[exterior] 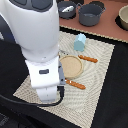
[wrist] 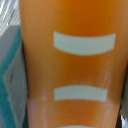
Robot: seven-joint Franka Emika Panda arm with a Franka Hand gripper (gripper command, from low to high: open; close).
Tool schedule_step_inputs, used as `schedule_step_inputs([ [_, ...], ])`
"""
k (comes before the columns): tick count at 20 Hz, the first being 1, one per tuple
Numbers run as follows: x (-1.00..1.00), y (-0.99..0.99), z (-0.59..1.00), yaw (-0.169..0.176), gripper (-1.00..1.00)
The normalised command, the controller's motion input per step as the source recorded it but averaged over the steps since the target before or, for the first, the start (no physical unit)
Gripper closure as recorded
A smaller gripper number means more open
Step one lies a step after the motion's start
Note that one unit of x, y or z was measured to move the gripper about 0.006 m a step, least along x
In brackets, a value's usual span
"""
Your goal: Interact with the objects in diverse but meaningful ways.
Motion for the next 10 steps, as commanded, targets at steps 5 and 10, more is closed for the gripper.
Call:
schedule_step_inputs([
  [5,-0.57,0.28,0.13,0.000,1.00],
  [10,-0.58,0.25,0.12,0.000,1.00],
])
